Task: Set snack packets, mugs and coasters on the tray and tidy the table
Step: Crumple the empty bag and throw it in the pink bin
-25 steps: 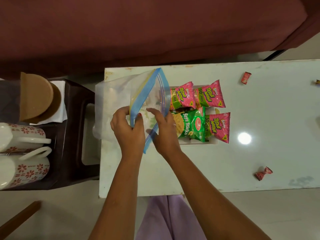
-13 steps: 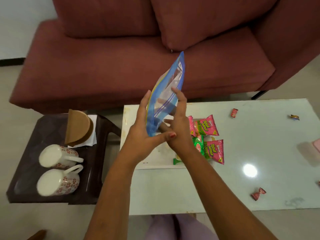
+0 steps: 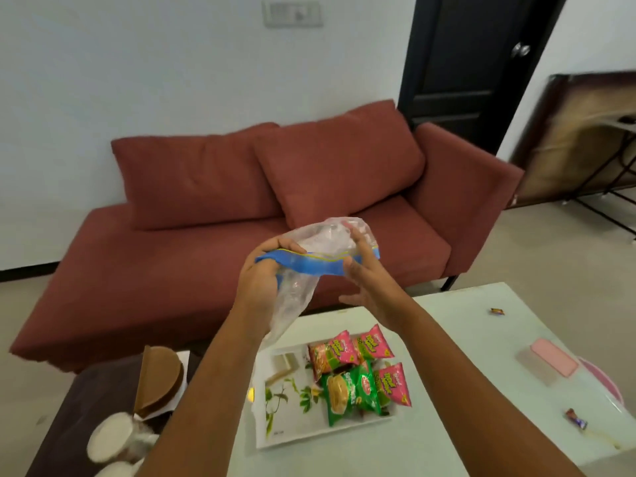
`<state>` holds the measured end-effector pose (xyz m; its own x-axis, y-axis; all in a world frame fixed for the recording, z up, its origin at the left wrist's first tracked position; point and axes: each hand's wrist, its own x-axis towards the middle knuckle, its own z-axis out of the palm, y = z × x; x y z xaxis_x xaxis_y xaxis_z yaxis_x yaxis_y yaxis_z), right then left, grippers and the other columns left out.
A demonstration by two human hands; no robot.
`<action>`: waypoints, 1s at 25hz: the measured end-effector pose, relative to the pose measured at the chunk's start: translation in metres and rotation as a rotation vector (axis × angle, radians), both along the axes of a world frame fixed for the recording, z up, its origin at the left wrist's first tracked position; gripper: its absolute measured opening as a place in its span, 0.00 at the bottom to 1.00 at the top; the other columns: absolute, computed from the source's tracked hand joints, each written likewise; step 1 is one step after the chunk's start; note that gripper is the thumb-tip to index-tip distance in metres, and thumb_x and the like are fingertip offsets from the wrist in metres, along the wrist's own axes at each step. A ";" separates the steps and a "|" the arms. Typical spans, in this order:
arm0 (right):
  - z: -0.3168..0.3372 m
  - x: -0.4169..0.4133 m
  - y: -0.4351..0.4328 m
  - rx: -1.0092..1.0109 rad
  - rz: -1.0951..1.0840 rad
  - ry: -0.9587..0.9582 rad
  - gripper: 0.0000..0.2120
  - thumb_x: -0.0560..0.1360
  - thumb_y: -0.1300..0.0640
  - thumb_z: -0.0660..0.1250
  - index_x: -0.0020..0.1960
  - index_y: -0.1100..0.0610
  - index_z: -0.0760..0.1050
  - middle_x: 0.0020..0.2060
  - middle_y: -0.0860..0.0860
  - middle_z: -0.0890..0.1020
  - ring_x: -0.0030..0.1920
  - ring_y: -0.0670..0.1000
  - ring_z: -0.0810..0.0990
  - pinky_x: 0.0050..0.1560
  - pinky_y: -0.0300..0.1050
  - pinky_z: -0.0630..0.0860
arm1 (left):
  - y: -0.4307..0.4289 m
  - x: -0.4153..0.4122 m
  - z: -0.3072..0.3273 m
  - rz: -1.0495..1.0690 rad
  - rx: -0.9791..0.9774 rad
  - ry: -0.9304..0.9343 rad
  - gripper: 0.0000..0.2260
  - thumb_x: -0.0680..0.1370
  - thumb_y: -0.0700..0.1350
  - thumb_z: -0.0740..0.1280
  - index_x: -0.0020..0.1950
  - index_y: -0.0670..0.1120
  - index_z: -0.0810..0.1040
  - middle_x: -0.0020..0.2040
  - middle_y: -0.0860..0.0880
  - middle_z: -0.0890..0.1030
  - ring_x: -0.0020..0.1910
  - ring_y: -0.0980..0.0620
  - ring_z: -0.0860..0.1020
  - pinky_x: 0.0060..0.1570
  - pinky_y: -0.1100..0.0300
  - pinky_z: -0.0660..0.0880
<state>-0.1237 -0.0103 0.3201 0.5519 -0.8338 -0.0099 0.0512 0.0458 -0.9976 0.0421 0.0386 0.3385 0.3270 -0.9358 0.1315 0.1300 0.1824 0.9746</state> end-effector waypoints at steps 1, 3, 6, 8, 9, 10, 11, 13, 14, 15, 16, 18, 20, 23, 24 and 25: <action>0.003 0.003 0.005 0.050 0.042 -0.006 0.36 0.66 0.39 0.68 0.69 0.33 0.55 0.70 0.46 0.66 0.65 0.52 0.72 0.61 0.67 0.70 | -0.001 -0.010 0.005 -0.052 0.021 0.014 0.14 0.71 0.28 0.54 0.34 0.41 0.74 0.30 0.55 0.80 0.31 0.59 0.77 0.35 0.64 0.74; 0.009 0.006 0.014 0.093 0.053 -0.084 0.39 0.65 0.43 0.72 0.71 0.46 0.59 0.65 0.56 0.74 0.62 0.57 0.77 0.56 0.65 0.75 | 0.001 -0.034 0.014 -0.228 0.056 0.085 0.10 0.71 0.34 0.58 0.36 0.42 0.76 0.35 0.49 0.81 0.35 0.53 0.79 0.36 0.62 0.77; 0.018 -0.007 0.019 0.118 -0.036 -0.195 0.37 0.63 0.51 0.77 0.67 0.55 0.64 0.58 0.60 0.78 0.57 0.58 0.80 0.55 0.57 0.78 | 0.008 -0.057 0.018 -0.398 0.095 0.079 0.08 0.70 0.42 0.61 0.41 0.48 0.80 0.39 0.47 0.82 0.41 0.50 0.81 0.40 0.57 0.78; 0.023 -0.022 0.019 0.059 -0.085 -0.199 0.28 0.65 0.56 0.74 0.63 0.55 0.68 0.54 0.58 0.80 0.55 0.56 0.81 0.54 0.53 0.79 | 0.010 -0.060 0.016 -0.478 0.102 0.025 0.09 0.74 0.42 0.62 0.51 0.48 0.78 0.46 0.48 0.82 0.48 0.49 0.81 0.43 0.56 0.79; 0.025 -0.030 0.018 0.033 -0.111 -0.199 0.26 0.66 0.56 0.74 0.61 0.55 0.70 0.53 0.57 0.81 0.54 0.55 0.82 0.54 0.52 0.79 | 0.012 -0.060 0.016 -0.528 0.105 0.008 0.11 0.75 0.43 0.63 0.57 0.49 0.76 0.51 0.49 0.82 0.52 0.50 0.81 0.45 0.55 0.79; 0.028 -0.038 0.018 0.023 -0.144 -0.210 0.25 0.66 0.56 0.74 0.61 0.54 0.71 0.53 0.57 0.81 0.54 0.56 0.82 0.52 0.52 0.80 | 0.014 -0.062 0.016 -0.570 0.096 0.002 0.15 0.75 0.47 0.64 0.61 0.50 0.74 0.54 0.50 0.81 0.55 0.50 0.80 0.49 0.53 0.79; 0.031 -0.046 0.017 0.030 -0.180 -0.227 0.26 0.66 0.54 0.73 0.61 0.54 0.71 0.54 0.57 0.82 0.54 0.56 0.82 0.50 0.53 0.80 | 0.017 -0.063 0.017 -0.581 0.067 0.006 0.20 0.73 0.53 0.67 0.64 0.52 0.72 0.58 0.50 0.80 0.57 0.51 0.79 0.54 0.52 0.78; 0.036 -0.066 0.013 0.068 -0.218 -0.275 0.27 0.67 0.51 0.71 0.65 0.55 0.69 0.55 0.57 0.81 0.55 0.58 0.82 0.47 0.57 0.81 | 0.018 -0.069 0.019 -0.417 -0.035 -0.041 0.27 0.68 0.65 0.68 0.63 0.56 0.72 0.61 0.51 0.78 0.59 0.57 0.77 0.59 0.58 0.75; 0.039 -0.077 0.012 0.092 -0.214 -0.317 0.27 0.69 0.49 0.70 0.66 0.55 0.70 0.56 0.57 0.81 0.56 0.59 0.81 0.48 0.59 0.81 | 0.017 -0.073 0.018 -0.244 -0.055 -0.116 0.28 0.65 0.69 0.68 0.62 0.60 0.71 0.64 0.53 0.75 0.61 0.59 0.75 0.61 0.61 0.73; 0.040 -0.088 0.010 0.118 -0.206 -0.375 0.25 0.71 0.47 0.68 0.65 0.55 0.71 0.56 0.57 0.82 0.56 0.58 0.81 0.50 0.59 0.80 | 0.016 -0.079 0.018 -0.085 -0.024 -0.208 0.30 0.62 0.70 0.68 0.62 0.64 0.68 0.67 0.54 0.71 0.65 0.59 0.71 0.64 0.58 0.71; 0.040 -0.097 0.009 0.157 -0.182 -0.441 0.23 0.72 0.44 0.66 0.64 0.54 0.73 0.56 0.56 0.82 0.57 0.58 0.81 0.52 0.59 0.80 | 0.015 -0.087 0.019 -0.015 0.041 -0.278 0.36 0.59 0.70 0.69 0.65 0.66 0.64 0.70 0.54 0.67 0.68 0.55 0.68 0.67 0.53 0.69; 0.041 -0.114 0.011 0.258 -0.089 -0.536 0.25 0.74 0.39 0.60 0.63 0.53 0.75 0.59 0.57 0.80 0.59 0.57 0.79 0.58 0.57 0.77 | 0.016 -0.112 0.014 -0.093 0.133 -0.260 0.53 0.53 0.69 0.74 0.72 0.65 0.52 0.74 0.51 0.62 0.71 0.49 0.66 0.68 0.46 0.68; 0.038 -0.130 0.017 0.356 0.017 -0.509 0.27 0.77 0.38 0.55 0.68 0.55 0.71 0.62 0.57 0.79 0.62 0.56 0.77 0.62 0.55 0.74 | 0.018 -0.150 0.009 -0.198 0.098 -0.092 0.57 0.51 0.64 0.79 0.72 0.66 0.48 0.71 0.53 0.68 0.67 0.52 0.72 0.62 0.51 0.74; 0.027 -0.156 0.020 0.318 -0.136 -0.243 0.16 0.81 0.52 0.55 0.66 0.55 0.69 0.52 0.51 0.82 0.49 0.48 0.82 0.45 0.44 0.79 | 0.023 -0.209 0.006 -0.184 0.026 0.112 0.40 0.59 0.49 0.81 0.65 0.62 0.65 0.53 0.58 0.82 0.51 0.56 0.82 0.43 0.59 0.81; 0.024 -0.166 0.020 0.299 -0.206 -0.198 0.13 0.80 0.55 0.57 0.63 0.56 0.69 0.50 0.52 0.81 0.44 0.47 0.82 0.40 0.41 0.78 | 0.025 -0.226 0.006 -0.145 0.023 0.153 0.33 0.61 0.47 0.81 0.61 0.60 0.70 0.50 0.56 0.83 0.48 0.55 0.83 0.40 0.58 0.81; 0.022 -0.174 0.020 0.300 -0.244 -0.201 0.11 0.79 0.55 0.60 0.60 0.56 0.69 0.47 0.52 0.79 0.40 0.46 0.82 0.36 0.40 0.78 | 0.029 -0.240 0.006 -0.095 0.031 0.177 0.28 0.63 0.45 0.80 0.57 0.58 0.72 0.48 0.53 0.84 0.46 0.53 0.84 0.40 0.57 0.81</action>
<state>-0.2980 0.0097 0.3426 0.3546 -0.9167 -0.1843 0.2887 0.2949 -0.9109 -0.1982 0.0671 0.3440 0.2522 -0.9663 0.0509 0.3147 0.1316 0.9400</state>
